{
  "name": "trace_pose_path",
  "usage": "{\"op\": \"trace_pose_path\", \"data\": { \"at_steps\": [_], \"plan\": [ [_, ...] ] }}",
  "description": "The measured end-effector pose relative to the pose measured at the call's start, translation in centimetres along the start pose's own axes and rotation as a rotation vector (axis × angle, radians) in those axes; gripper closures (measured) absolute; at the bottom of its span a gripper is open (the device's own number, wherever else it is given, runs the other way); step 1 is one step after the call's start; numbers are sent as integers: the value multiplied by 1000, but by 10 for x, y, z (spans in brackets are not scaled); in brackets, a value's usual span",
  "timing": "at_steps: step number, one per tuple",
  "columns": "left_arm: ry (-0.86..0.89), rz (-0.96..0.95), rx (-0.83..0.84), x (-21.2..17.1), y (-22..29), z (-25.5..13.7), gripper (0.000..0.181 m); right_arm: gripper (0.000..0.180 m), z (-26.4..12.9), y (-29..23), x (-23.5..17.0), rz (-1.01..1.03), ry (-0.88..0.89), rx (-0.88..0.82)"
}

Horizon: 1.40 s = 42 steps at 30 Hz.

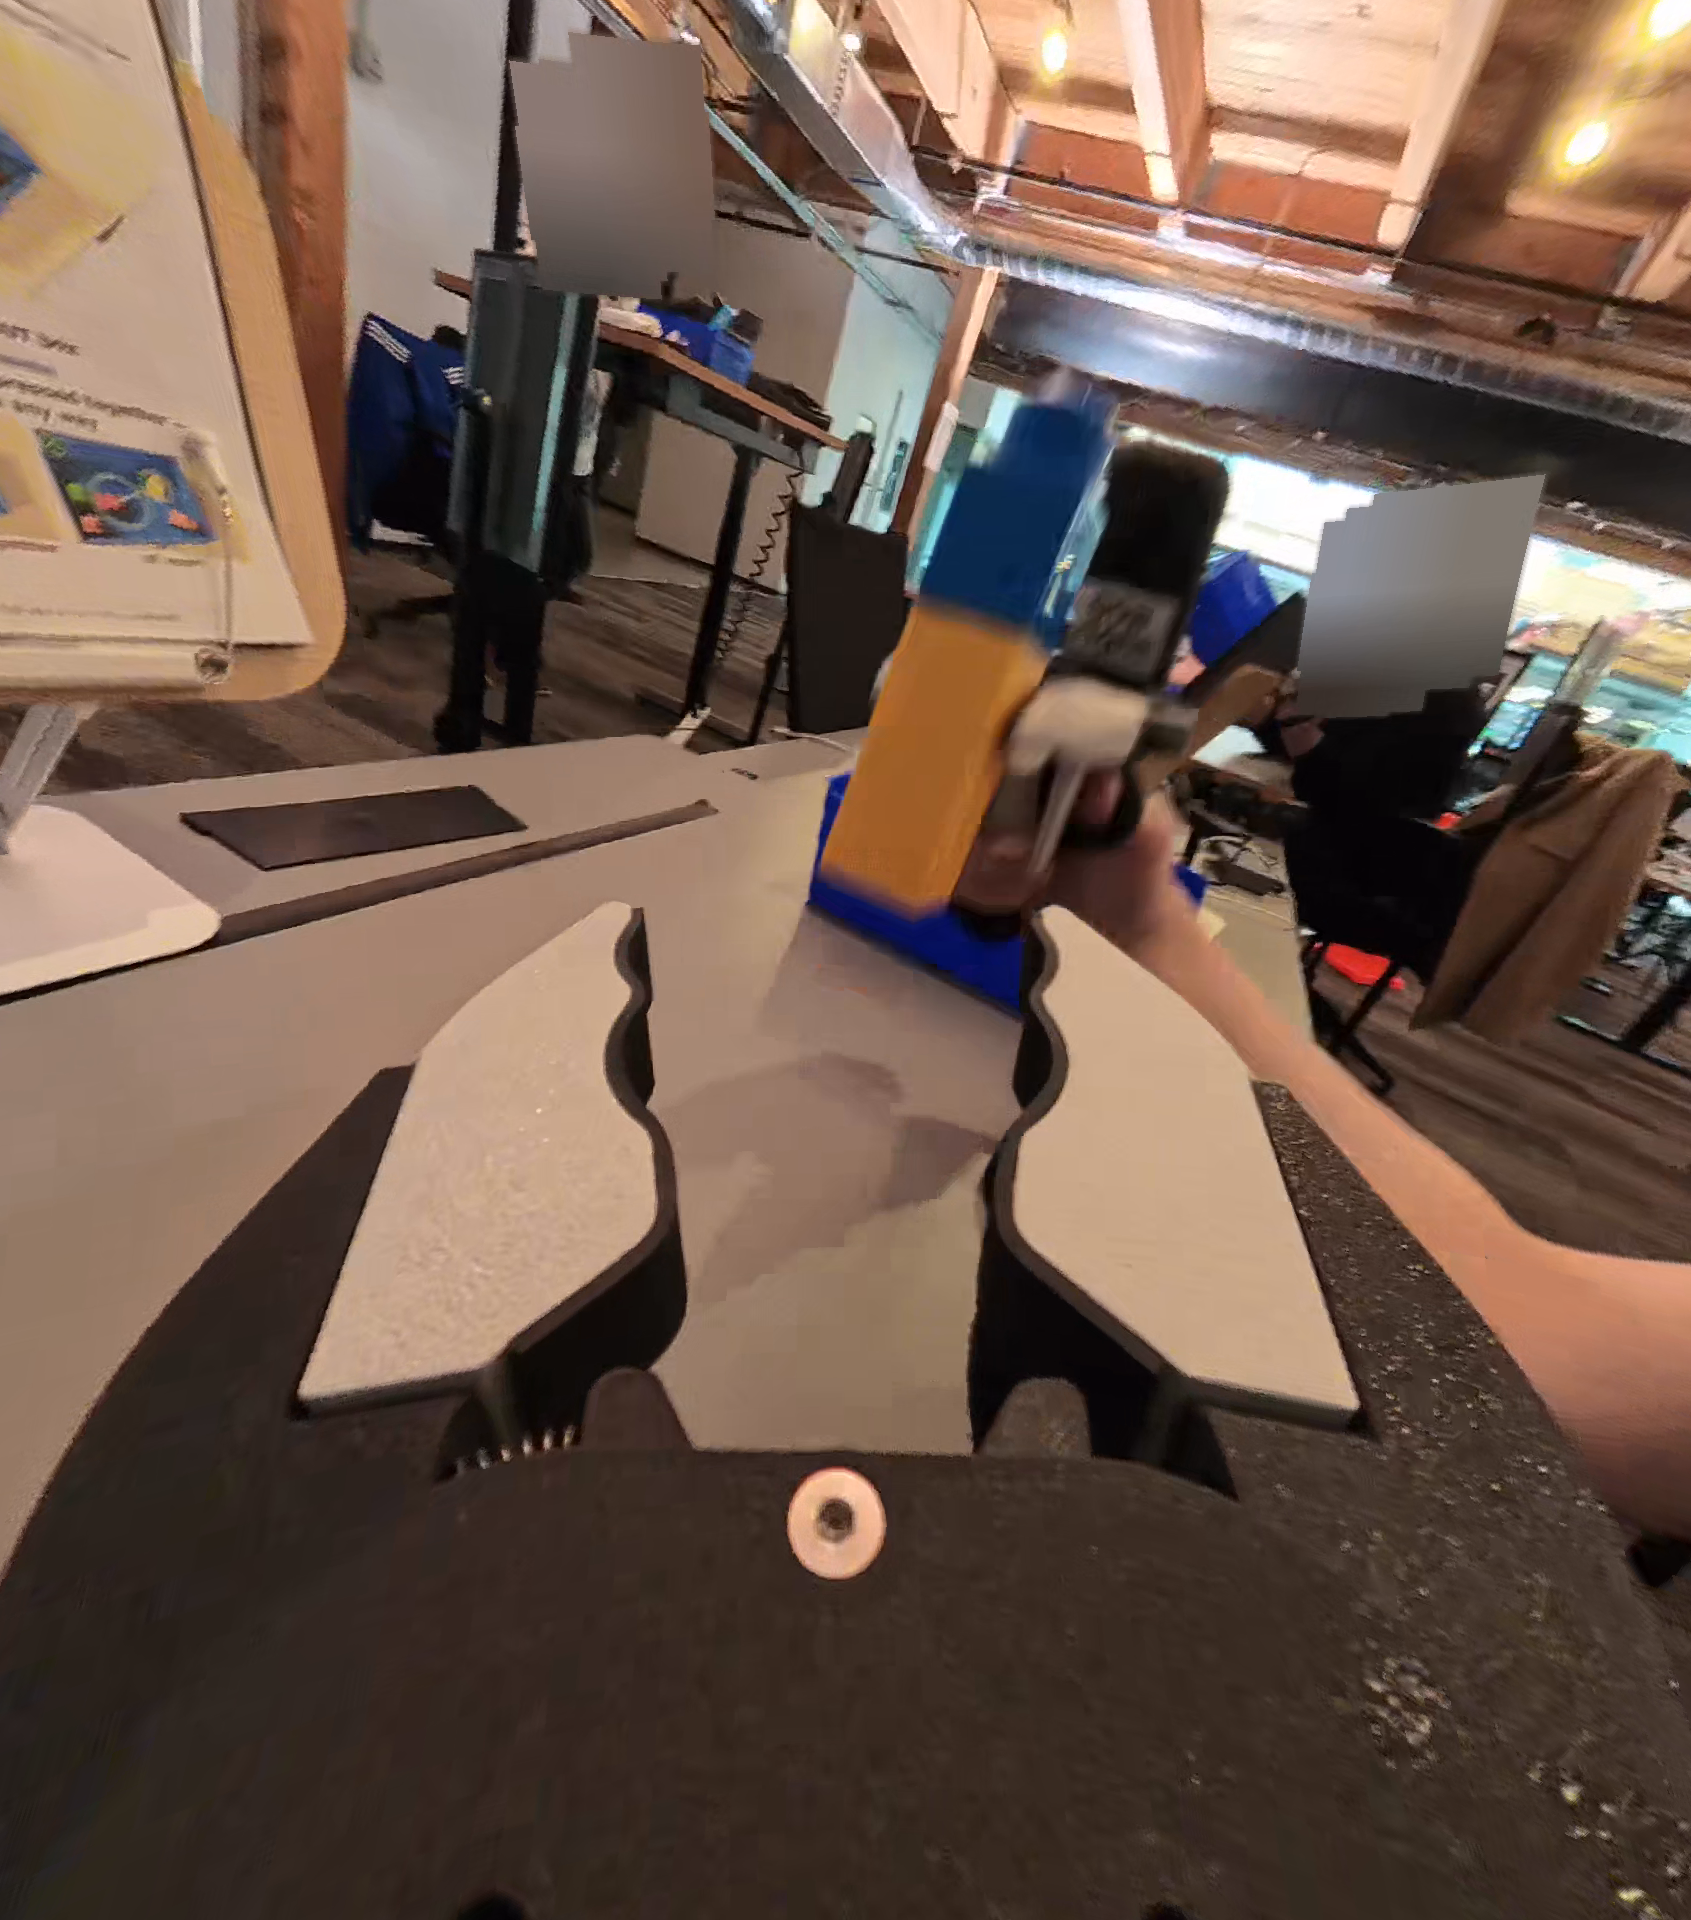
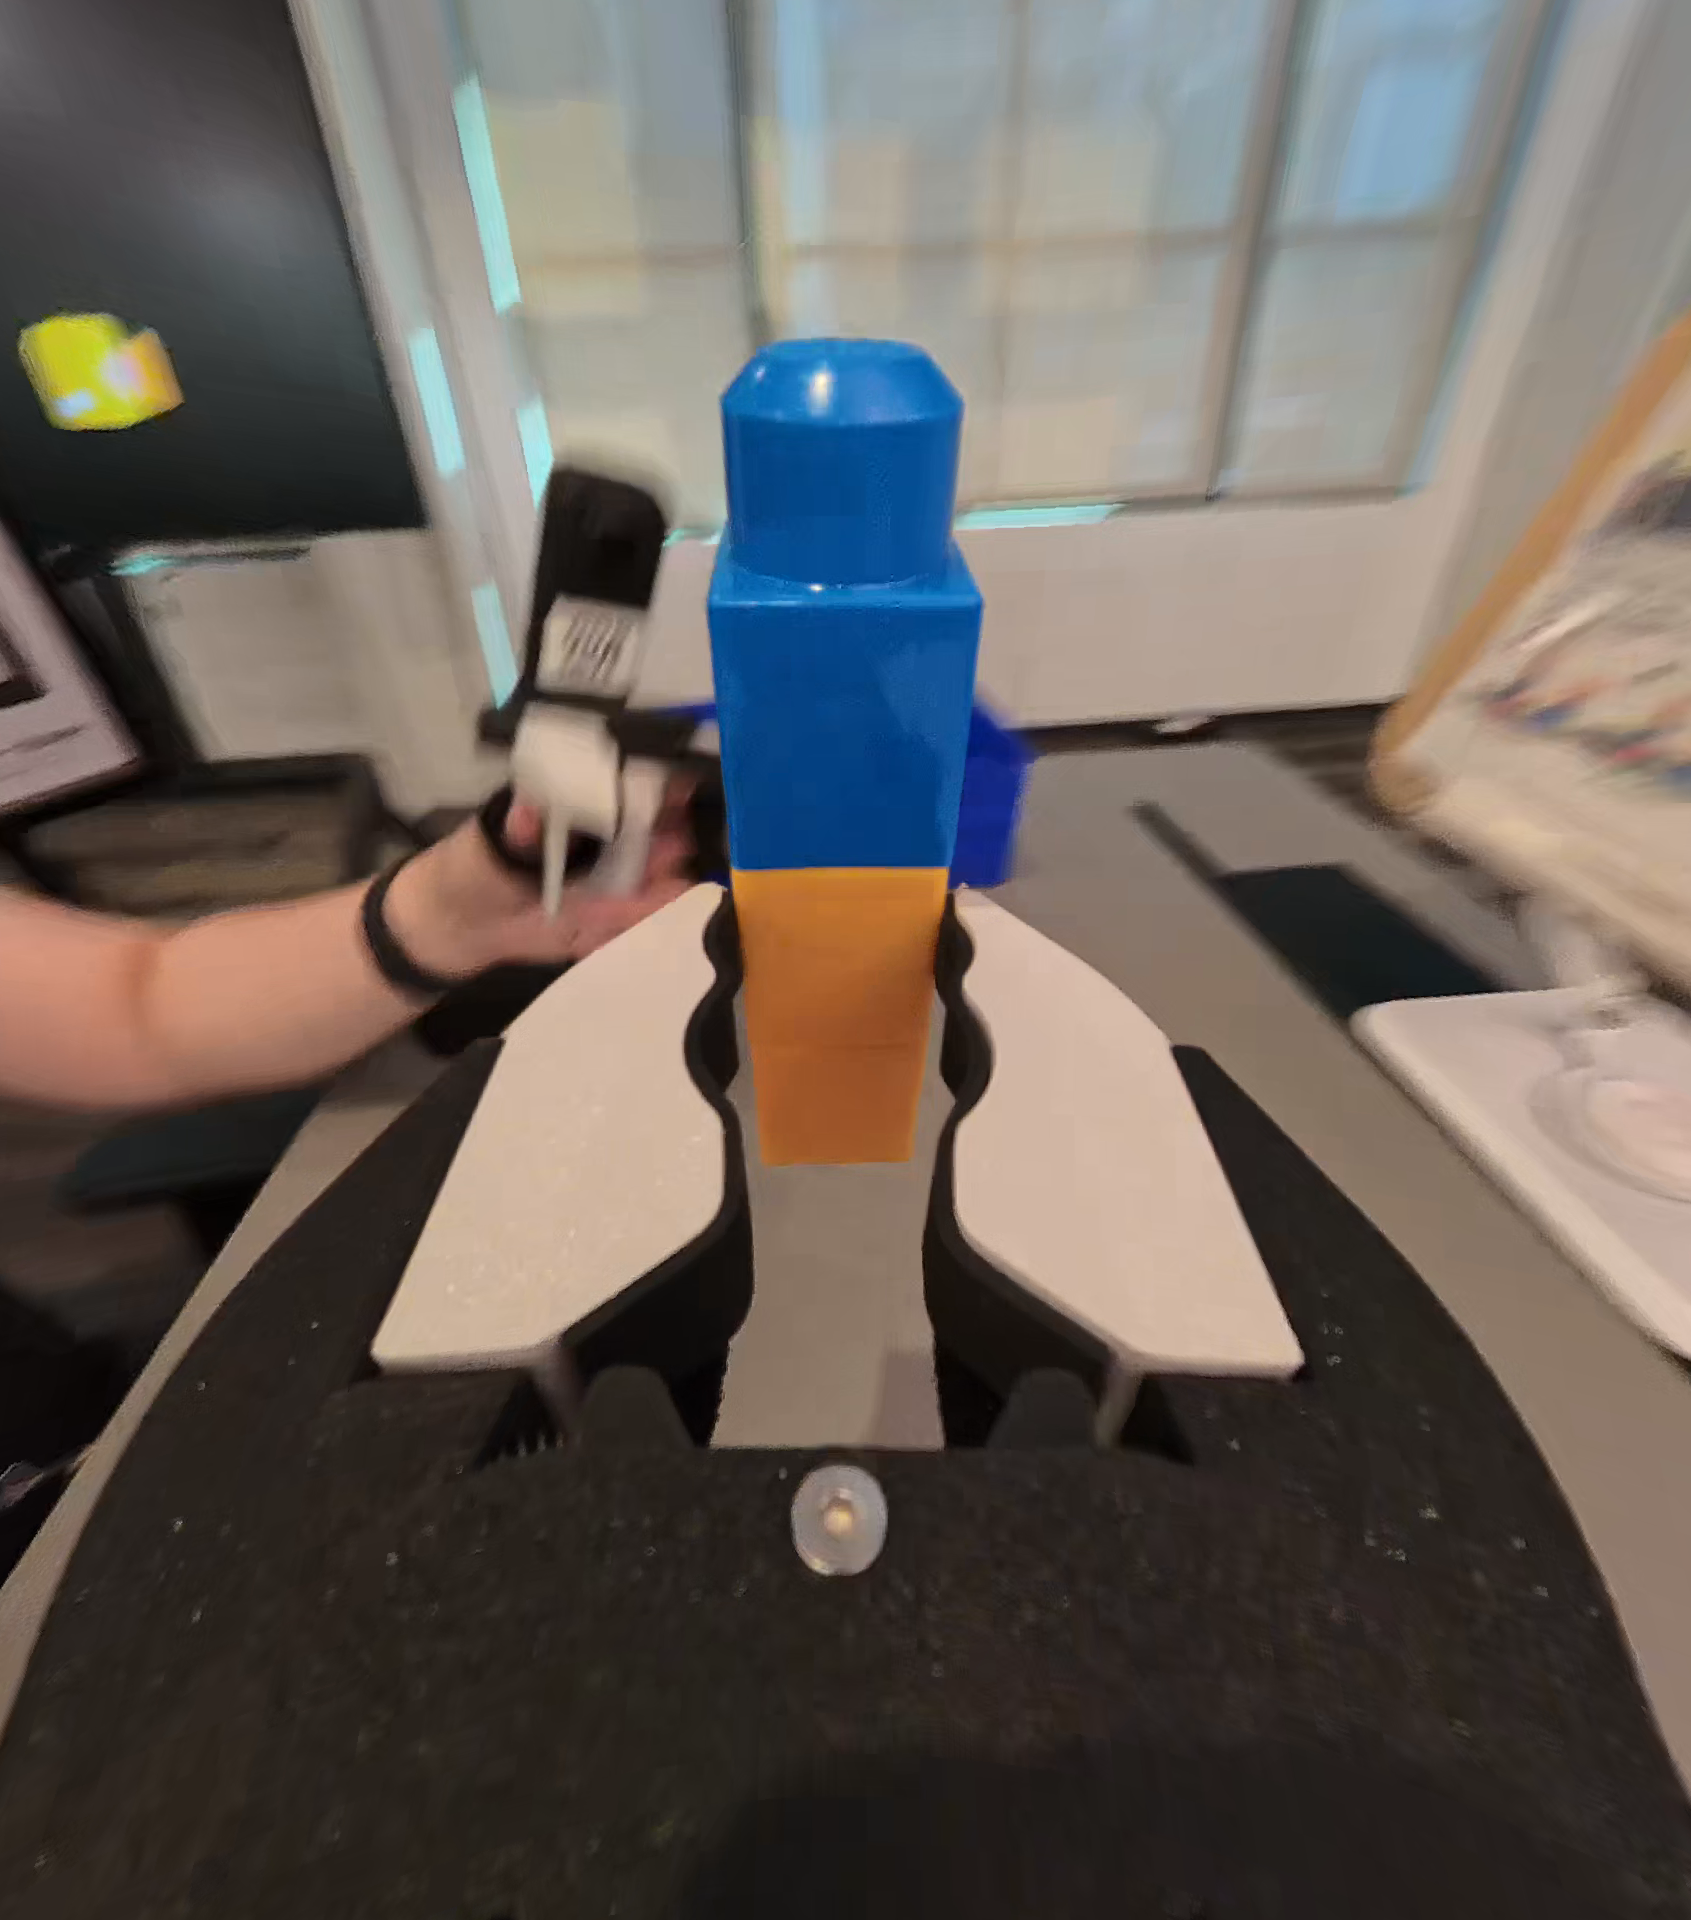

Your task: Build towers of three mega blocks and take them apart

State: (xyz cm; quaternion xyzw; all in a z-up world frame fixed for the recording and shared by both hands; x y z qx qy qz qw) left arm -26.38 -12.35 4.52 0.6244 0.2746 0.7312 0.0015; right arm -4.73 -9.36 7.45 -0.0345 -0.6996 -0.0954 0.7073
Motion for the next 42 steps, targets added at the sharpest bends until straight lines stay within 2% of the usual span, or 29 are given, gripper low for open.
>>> {"op": "trace_pose_path", "data": {
  "at_steps": [3, 7, 11, 15, 18, 23, 30, 33, 42],
  "plan": [
    [-35, 16, 32, -33, -7, 8, 113, 144, -61, 6, 44, -133, 84, -374],
    [-95, 3, 5, -53, -7, 20, 114, 144, -172, 31, 65, -196, 28, -894],
    [-126, 90, 32, -58, 0, 22, 117, 145, -269, 56, 41, -39, 19, -1026],
    [-105, 78, 13, -58, 4, 23, 119, 144, -320, 71, -12, 22, -191, -1143],
    [-106, 79, 19, -60, 3, 24, 120, 144, -328, 79, -43, 148, -158, -1105],
    [-124, 72, 39, -66, -2, 25, 121, 145, -332, 88, -88, 231, -282, -1118],
    [-132, 89, 52, -67, -2, 29, 122, 144, -327, 94, -128, 296, -365, -1180],
    [-146, 107, 64, -69, -2, 28, 122, 144, -323, 96, -139, 309, -350, -1196],
    [-143, 117, 62, -69, -1, 26, 125, 144, -309, 99, -151, 235, -469, -1185]
  ]
}}
Point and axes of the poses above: each gripper's, where its closed fingertips meet, z out along the fingers, x out of its top, y = z × x across the jaws, the point moved 7 cm from there along -z, back along the fingers, and after that the axes turned 7 degrees about -z, right-handed, at the moved point
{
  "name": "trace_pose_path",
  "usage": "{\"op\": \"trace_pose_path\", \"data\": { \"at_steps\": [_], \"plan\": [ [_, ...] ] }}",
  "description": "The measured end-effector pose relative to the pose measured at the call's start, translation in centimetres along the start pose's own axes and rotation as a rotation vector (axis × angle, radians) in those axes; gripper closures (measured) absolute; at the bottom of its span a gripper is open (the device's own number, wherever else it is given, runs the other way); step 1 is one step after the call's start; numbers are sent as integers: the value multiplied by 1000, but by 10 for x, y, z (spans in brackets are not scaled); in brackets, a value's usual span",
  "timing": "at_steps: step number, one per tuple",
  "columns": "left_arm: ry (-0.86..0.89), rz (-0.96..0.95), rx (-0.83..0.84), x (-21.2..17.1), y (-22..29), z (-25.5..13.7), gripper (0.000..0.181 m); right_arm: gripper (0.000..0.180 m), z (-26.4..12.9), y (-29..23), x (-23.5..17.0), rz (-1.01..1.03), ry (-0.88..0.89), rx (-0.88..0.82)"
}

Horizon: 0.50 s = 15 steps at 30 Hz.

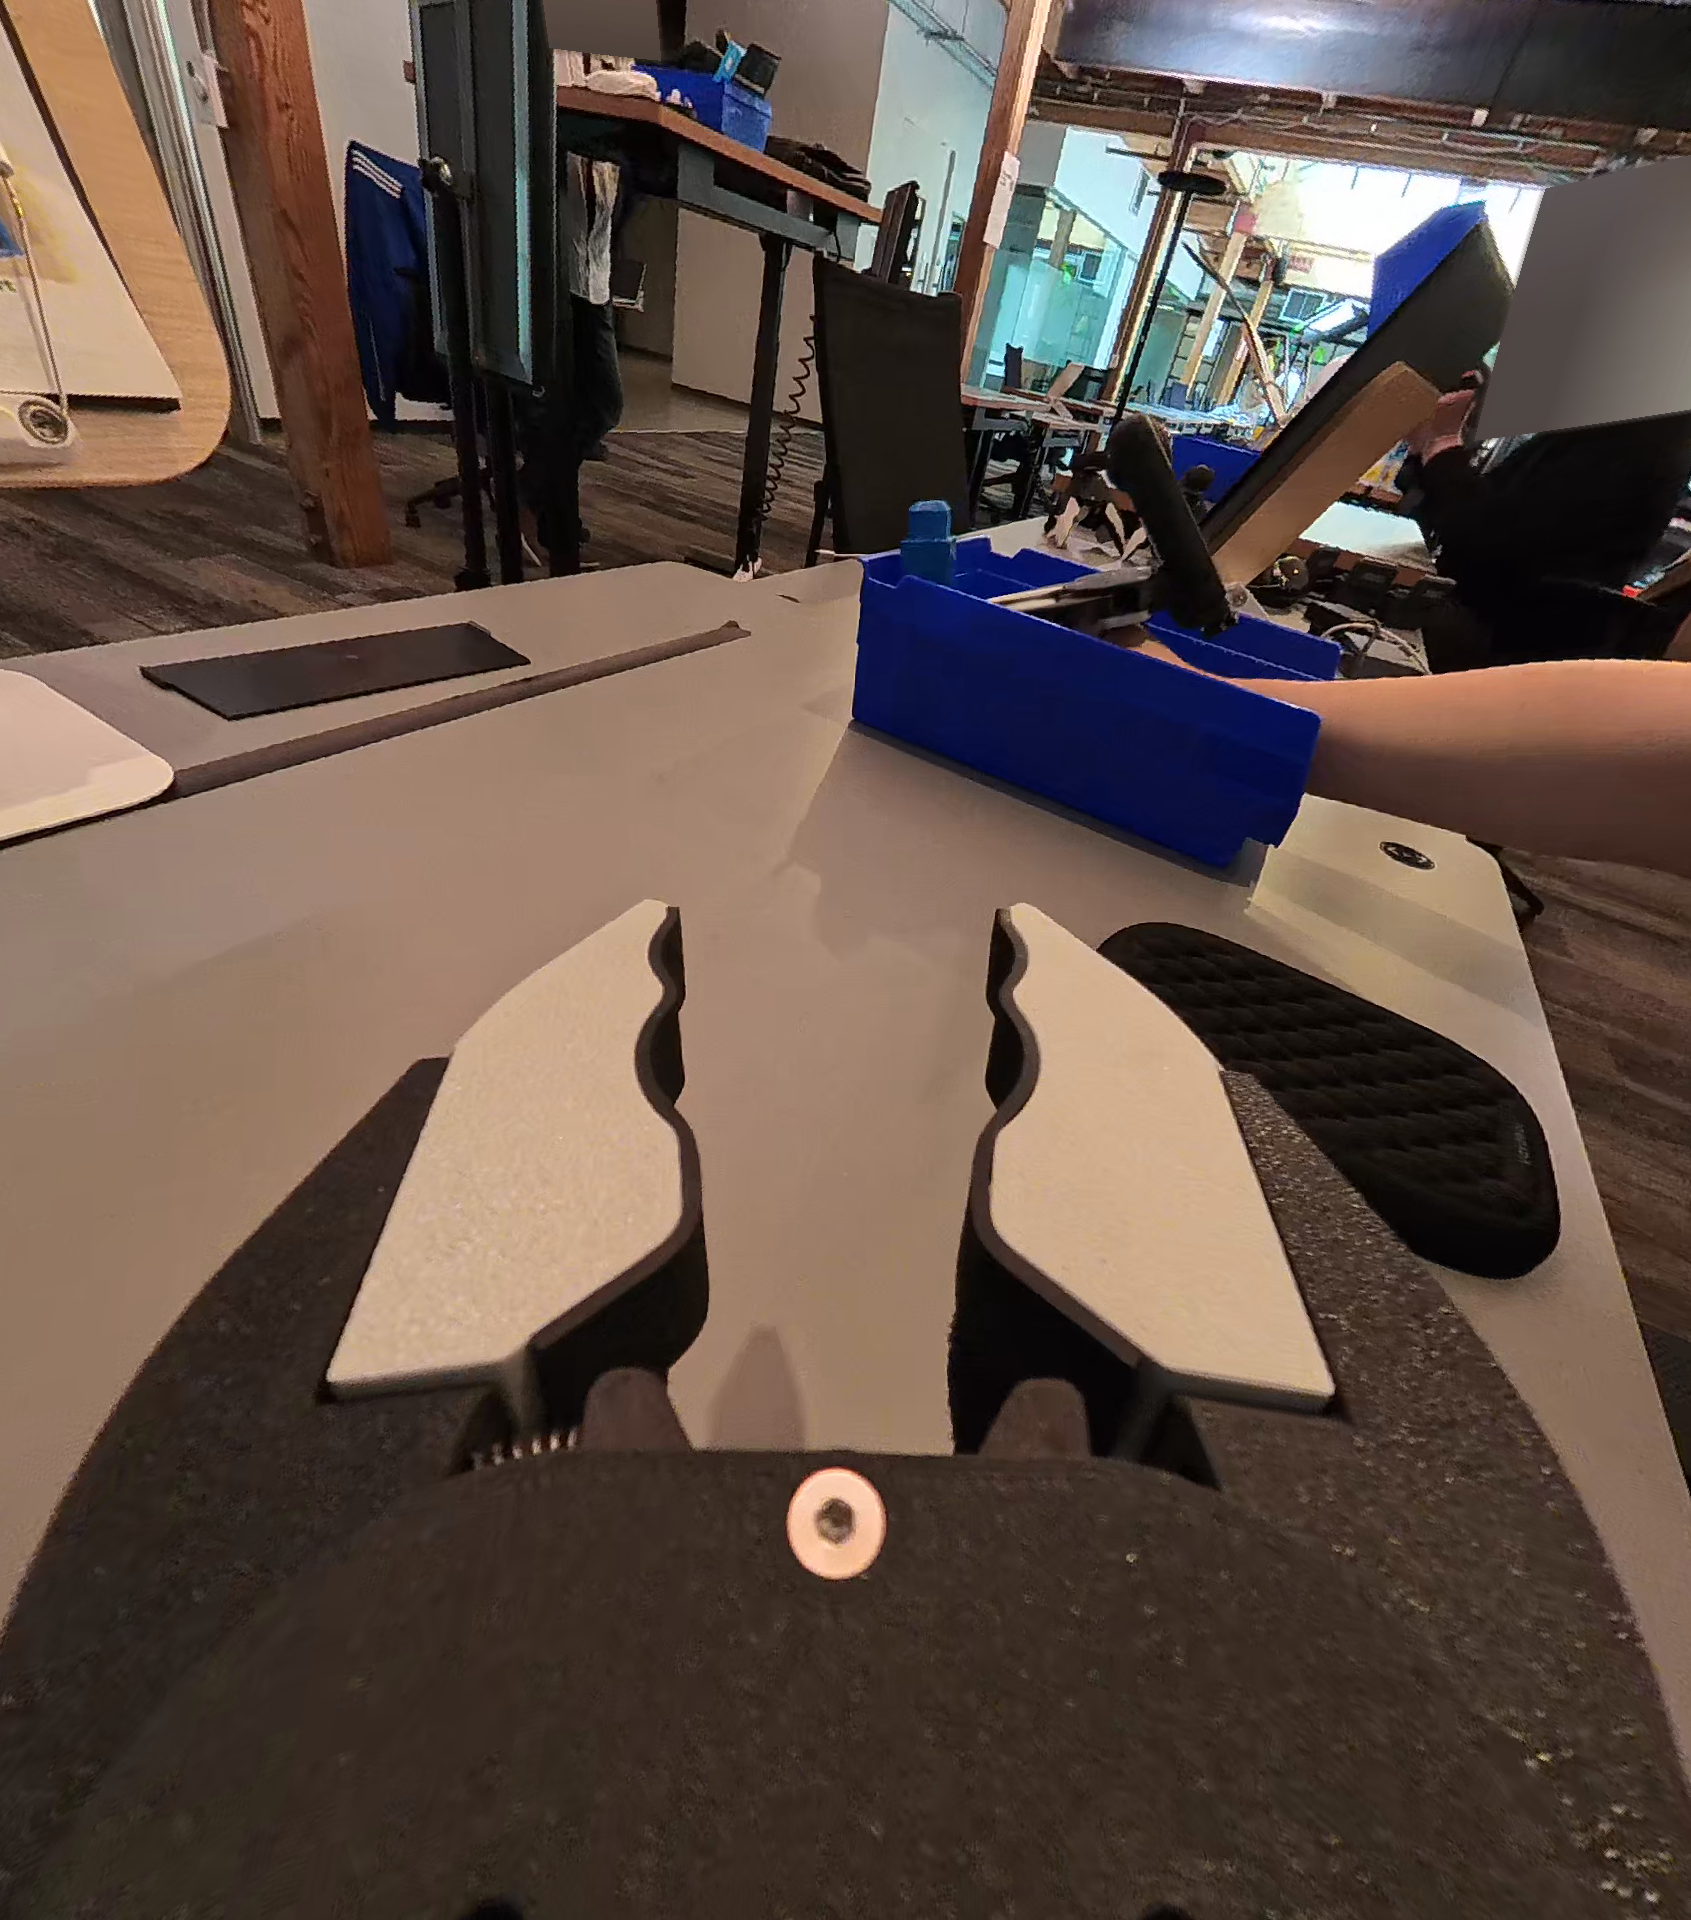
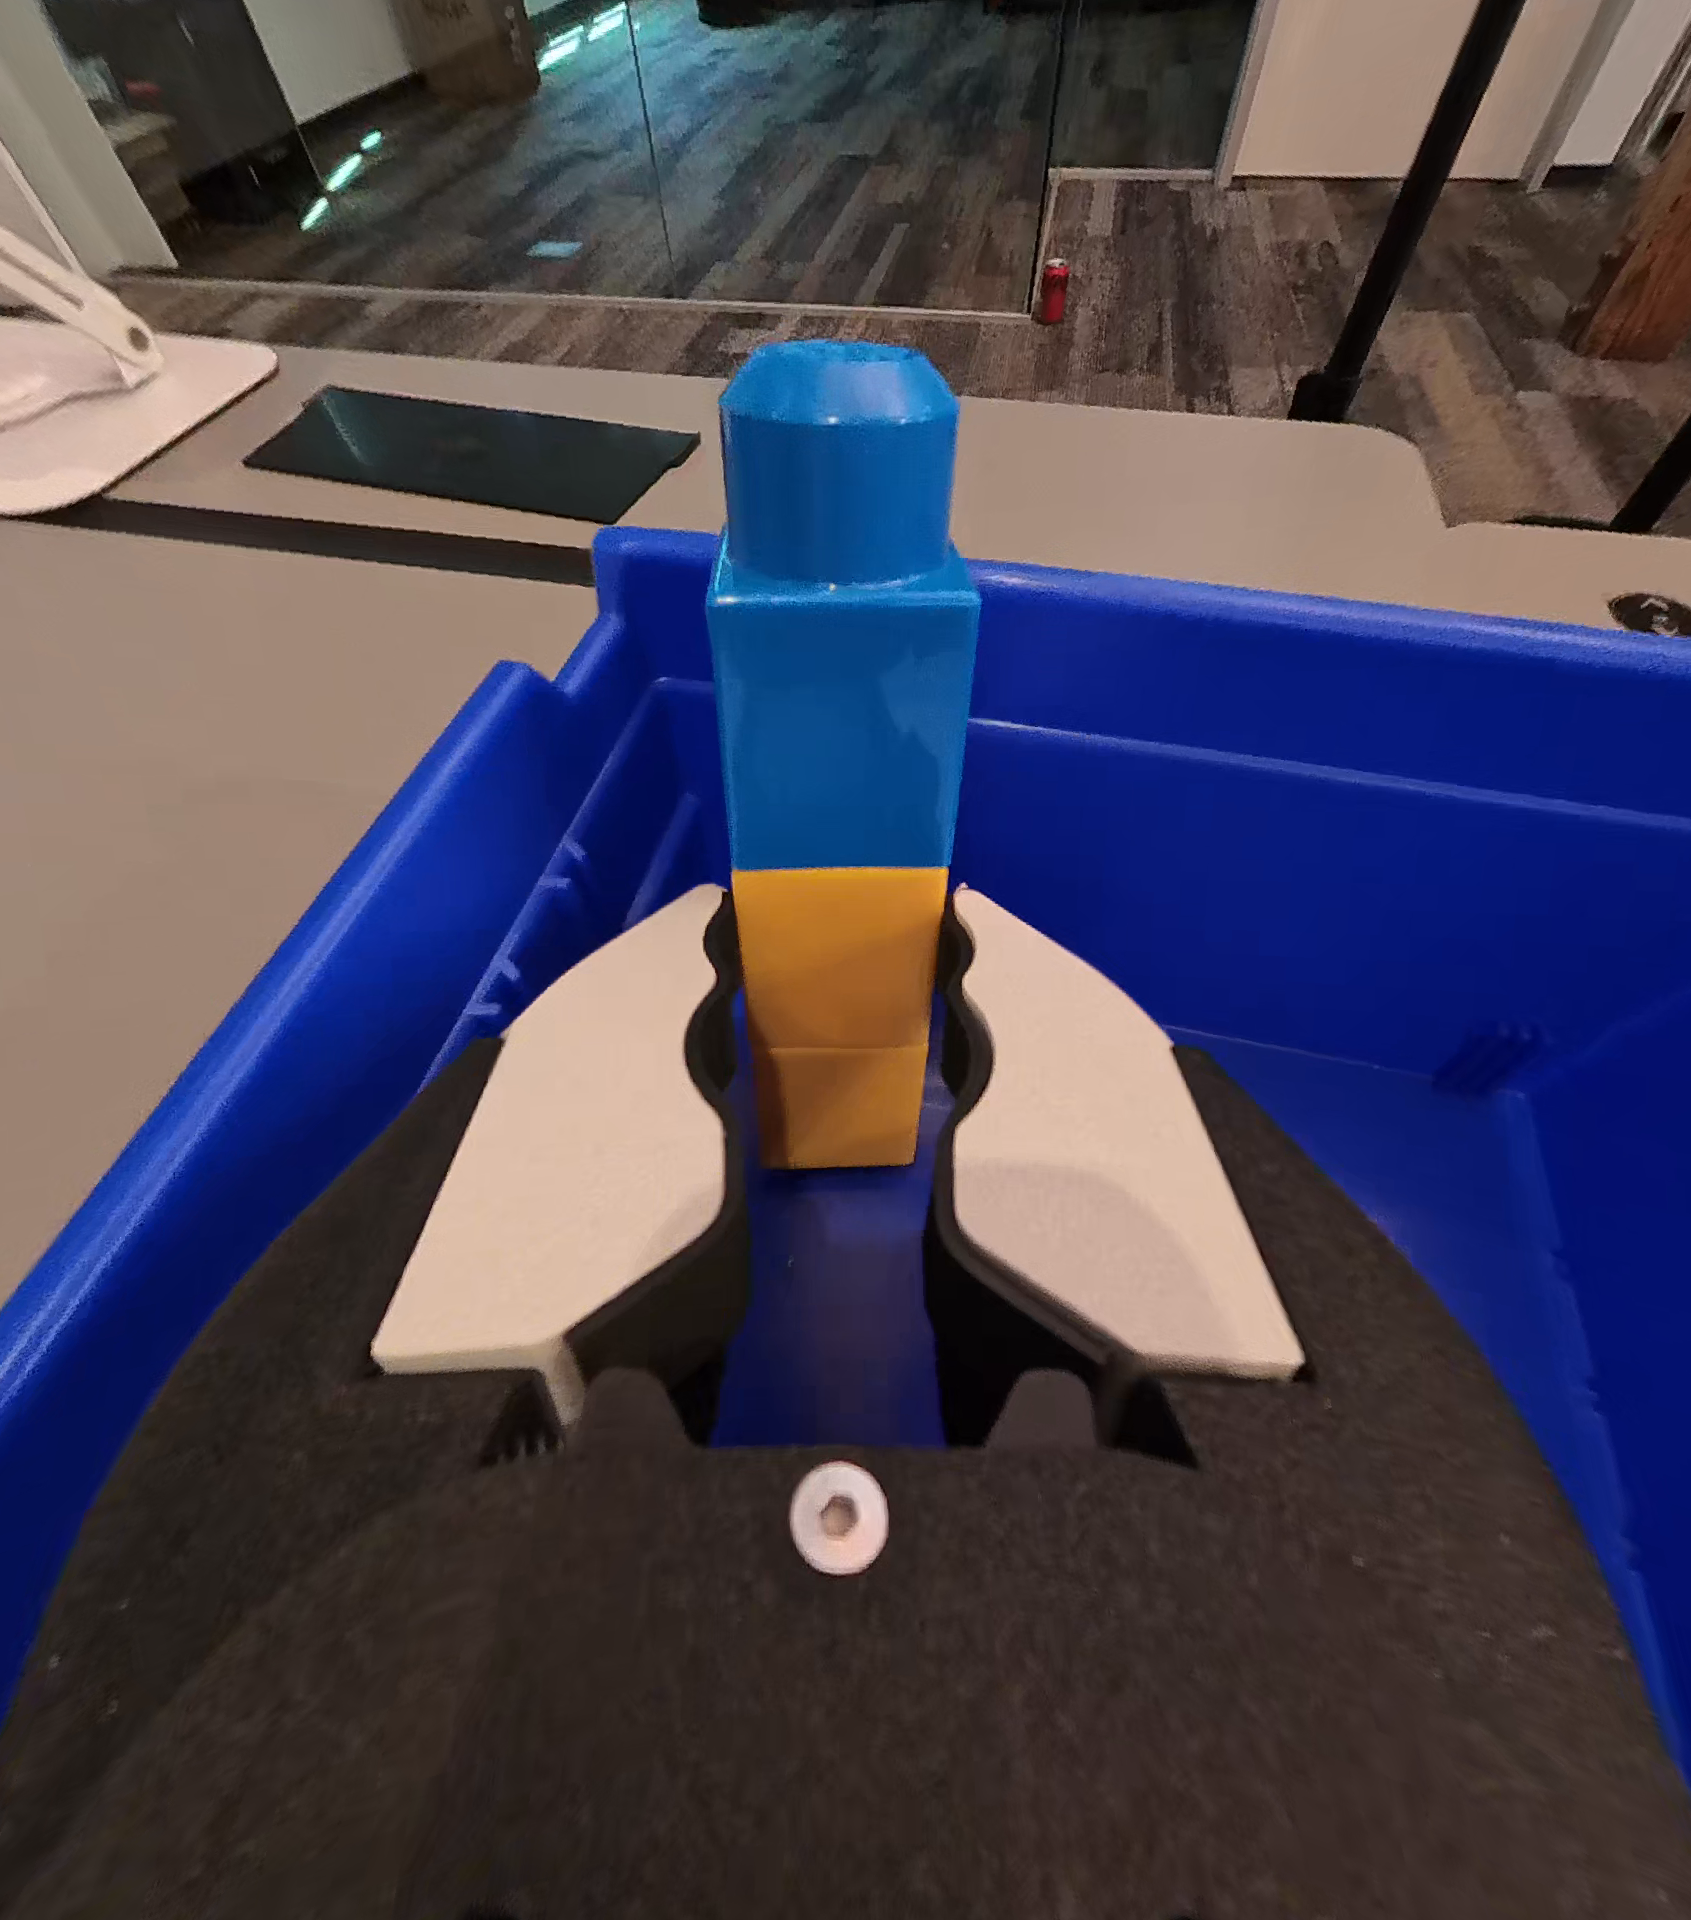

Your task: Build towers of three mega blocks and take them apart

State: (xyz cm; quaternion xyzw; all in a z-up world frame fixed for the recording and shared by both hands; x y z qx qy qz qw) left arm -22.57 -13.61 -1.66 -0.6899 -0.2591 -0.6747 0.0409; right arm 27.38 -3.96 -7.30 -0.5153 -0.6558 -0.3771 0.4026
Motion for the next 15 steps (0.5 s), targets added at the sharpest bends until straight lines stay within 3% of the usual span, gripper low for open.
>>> {"op": "trace_pose_path", "data": {
  "at_steps": [7, 15],
  "plan": [
    [14, -13, -6, 2, 0, -3, 125, 142, -5, -7, -8, -32, -71, -9],
    [43, -21, -8, 8, 1, -10, 124, 117, -23, -7, -3, -29, -107, -19]
  ]
}}
Point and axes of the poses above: each gripper's, where its closed fingertips meet, z out along the fingers, x out of its top, y = z × x across the jaws, the point moved 7 cm from there along -z, back along the fingers, and after that the axes turned 7 degrees about -z, right-handed, at the moved point
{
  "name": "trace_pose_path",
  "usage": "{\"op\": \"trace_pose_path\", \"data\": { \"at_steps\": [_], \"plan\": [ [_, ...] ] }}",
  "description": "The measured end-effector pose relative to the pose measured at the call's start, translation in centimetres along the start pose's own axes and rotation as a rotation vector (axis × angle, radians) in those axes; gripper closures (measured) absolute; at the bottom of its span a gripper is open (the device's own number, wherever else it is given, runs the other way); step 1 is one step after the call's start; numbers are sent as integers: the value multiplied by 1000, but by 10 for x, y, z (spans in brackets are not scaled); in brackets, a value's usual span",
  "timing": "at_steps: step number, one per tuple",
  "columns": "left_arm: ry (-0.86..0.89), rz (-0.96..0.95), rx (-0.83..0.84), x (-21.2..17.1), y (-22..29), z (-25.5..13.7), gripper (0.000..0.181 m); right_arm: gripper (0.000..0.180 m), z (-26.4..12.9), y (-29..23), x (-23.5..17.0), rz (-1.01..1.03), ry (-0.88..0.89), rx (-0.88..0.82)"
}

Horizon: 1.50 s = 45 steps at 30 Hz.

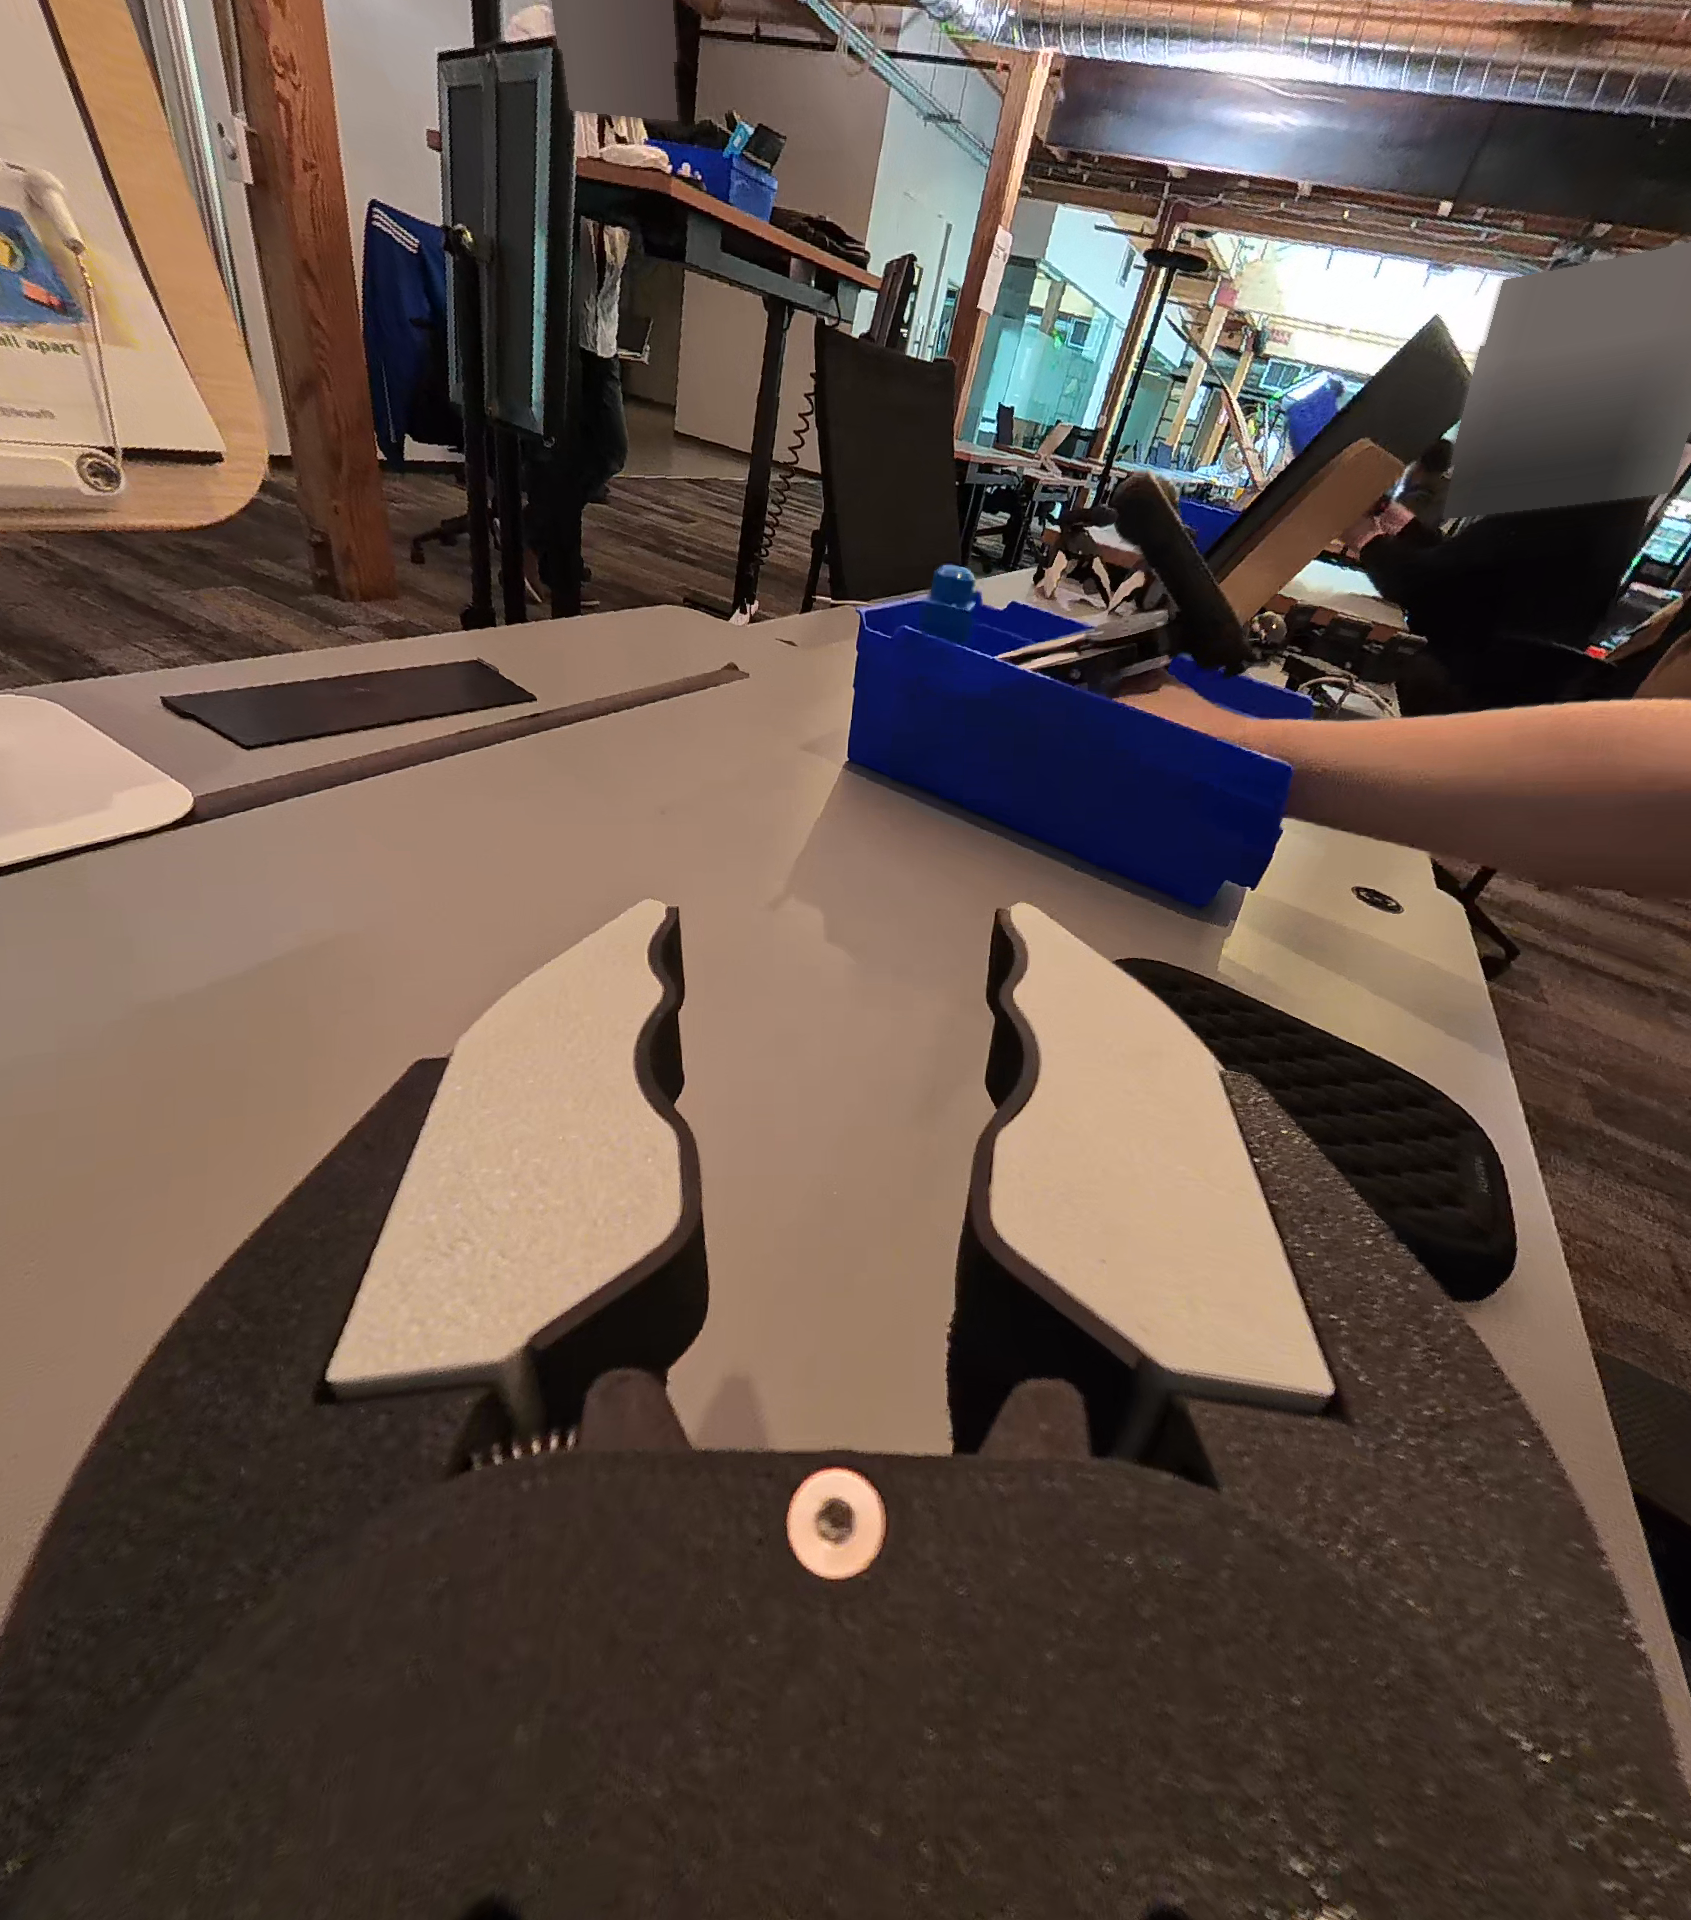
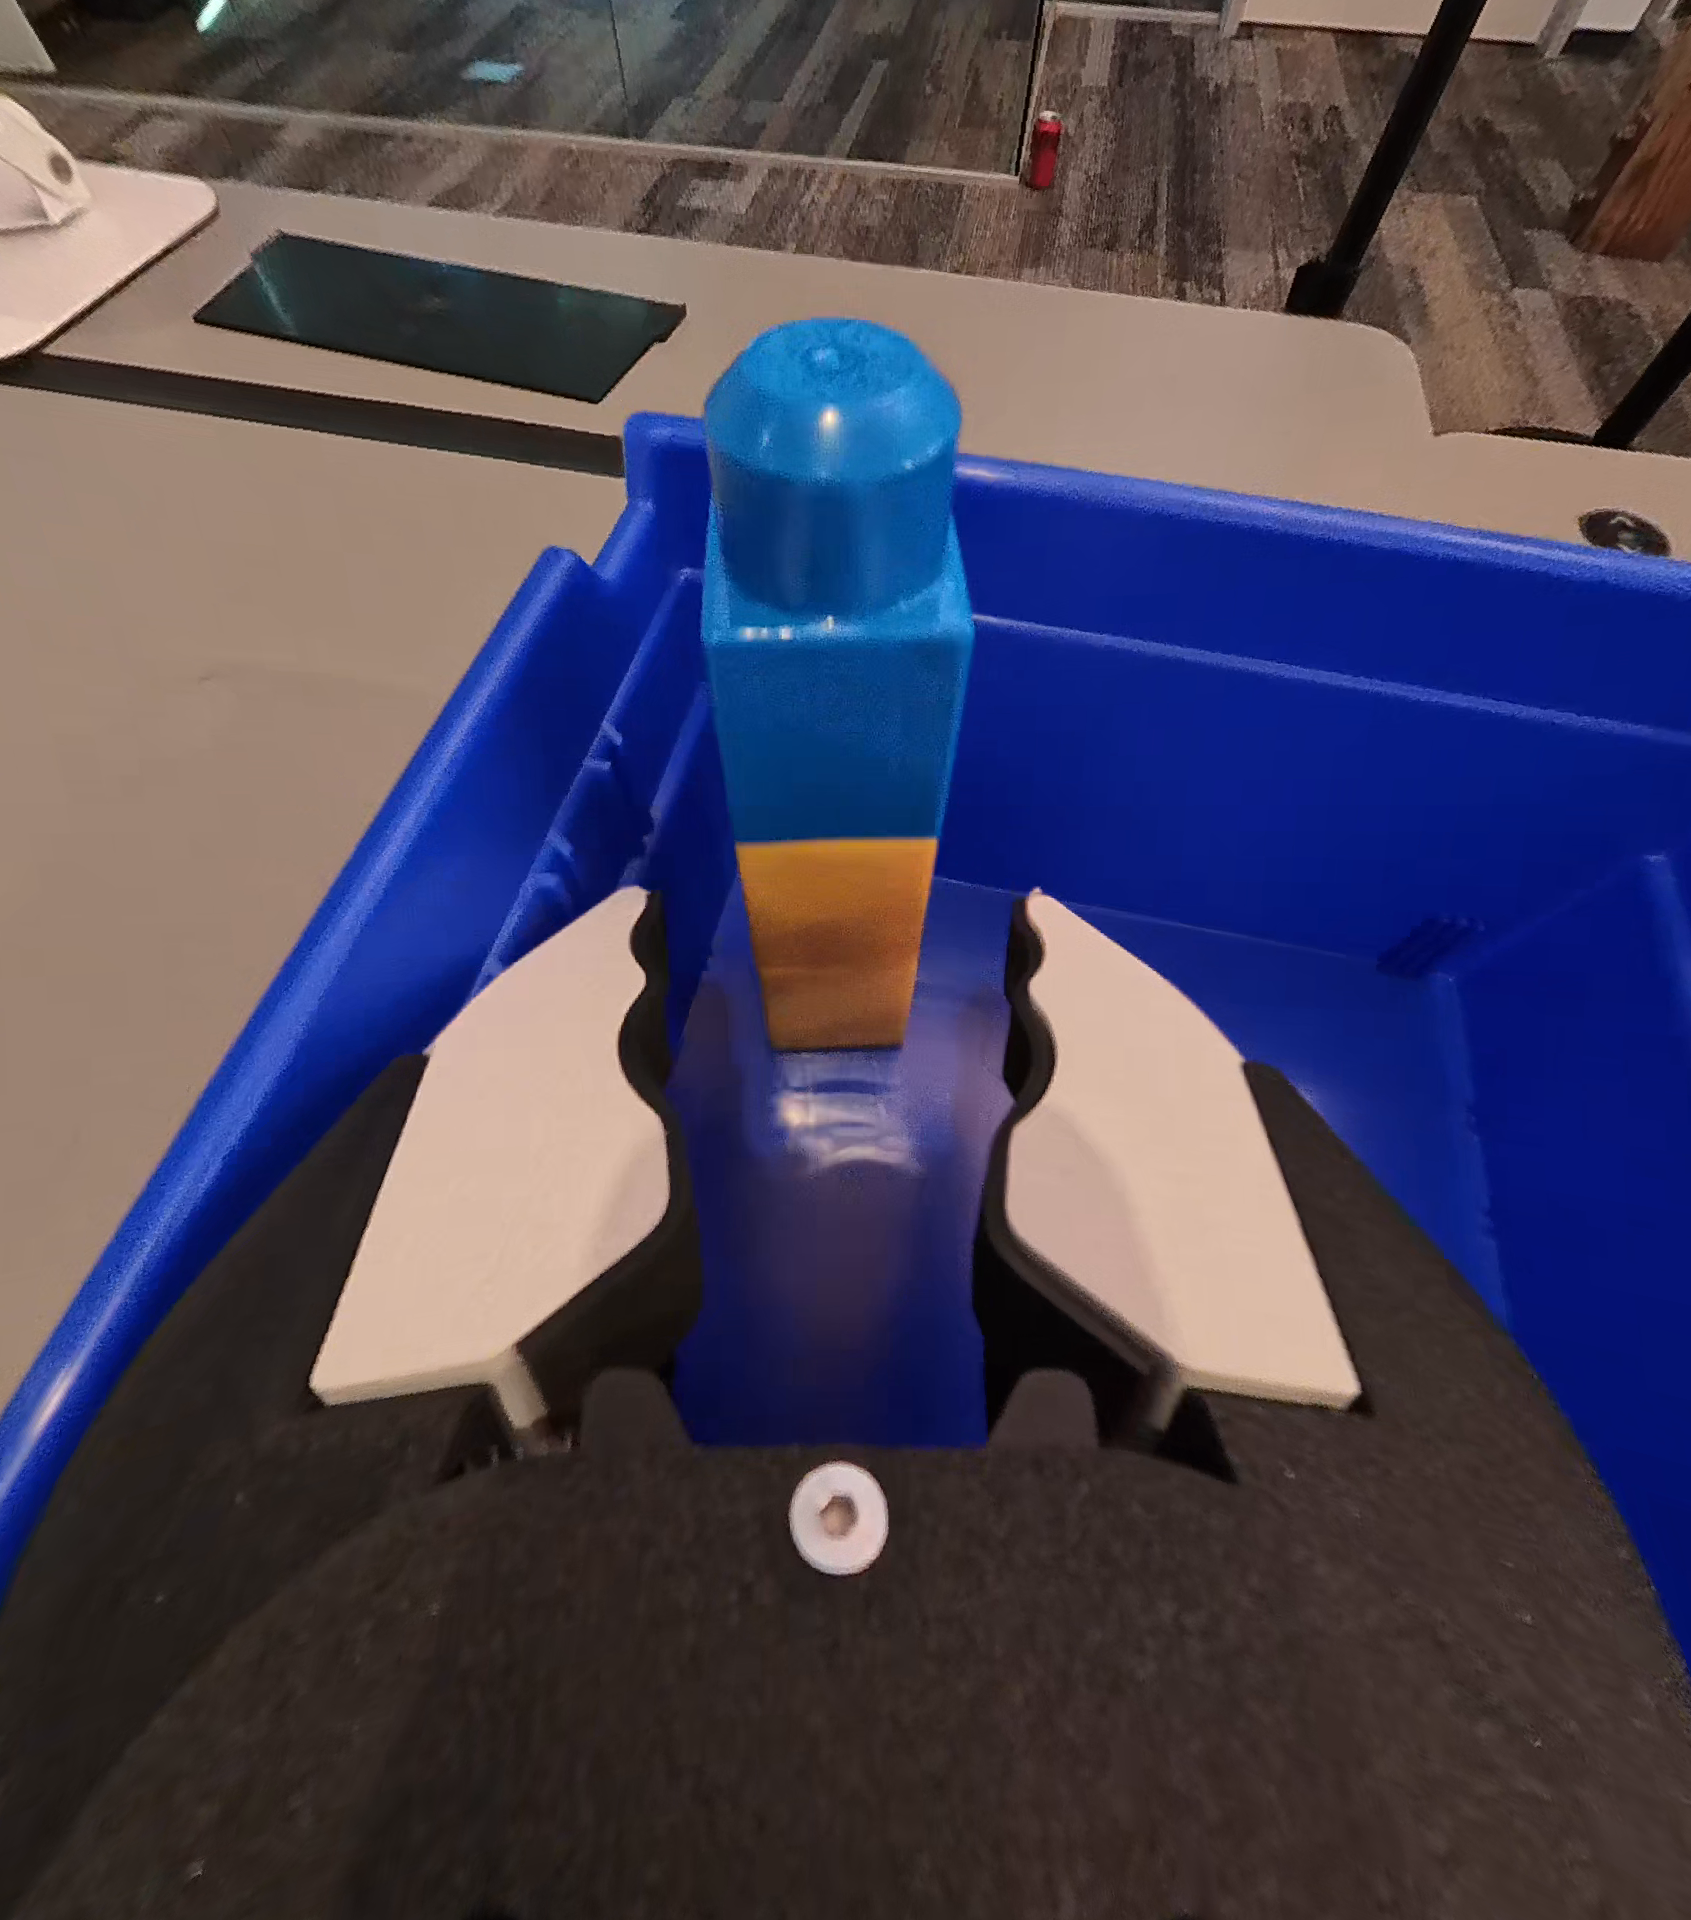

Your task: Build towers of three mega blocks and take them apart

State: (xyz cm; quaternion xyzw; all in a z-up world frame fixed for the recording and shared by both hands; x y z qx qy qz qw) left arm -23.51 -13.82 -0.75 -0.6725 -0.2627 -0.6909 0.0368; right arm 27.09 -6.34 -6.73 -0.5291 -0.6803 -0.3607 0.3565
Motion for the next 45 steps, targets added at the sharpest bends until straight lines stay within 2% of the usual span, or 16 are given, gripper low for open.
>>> {"op": "trace_pose_path", "data": {
  "at_steps": [5, 9, 12, 15, 19, 23, 28, 31, 32, 34, 37, 39, 42, 45],
  "plan": [
    [8, -2, -11, 3, 2, -2, 124, 114, -39, 10, 19, -90, -25, -60],
    [18, 2, -9, 6, 4, -2, 124, 113, -80, 15, 66, -134, 28, -127],
    [13, 19, 34, 5, 1, -2, 123, 109, -109, -7, 123, -69, 210, -51],
    [-18, 89, 151, -1, -6, -1, 123, 110, -128, -51, 166, -65, 426, 23],
    [-38, 94, 234, -8, -14, 0, 118, 111, -113, -134, 165, -88, 611, 111],
    [-15, 40, 240, 9, -11, -11, 119, 108, -52, -220, 138, -124, 613, 211],
    [-72, 182, 500, 67, -11, -74, 115, 110, 7, -292, 137, -130, 619, 356],
    [-130, 194, 537, 103, -15, -136, 122, 111, 30, -313, 122, -151, 589, 419],
    [-202, 174, 563, 110, -22, -160, 126, 111, 36, -317, 115, -165, 569, 437],
    [-410, 111, 701, 116, -47, -212, 123, 109, 41, -318, 106, -200, 516, 457],
    [-700, -30, 922, 103, -88, -285, 127, 110, 39, -309, 105, -153, 520, 475],
    [-803, -177, 967, 83, -108, -316, 131, 110, 40, -304, 105, -60, 522, 517],
    [-887, -349, 1004, 52, -128, -339, 135, 111, 42, -300, 105, 7, 513, 564],
    [-902, -456, 1024, 32, -141, -343, 129, 112, 39, -299, 103, -24, 513, 557]
  ]
}}
Point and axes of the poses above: each gripper's, where its closed fingertips meet, z out along the fingers, x out of its top, y = z × x across the jaws, the point moved 7 cm from there along -z, back along the fingers, and after that the axes turned 7 degrees about -z, right-handed, at the moved point
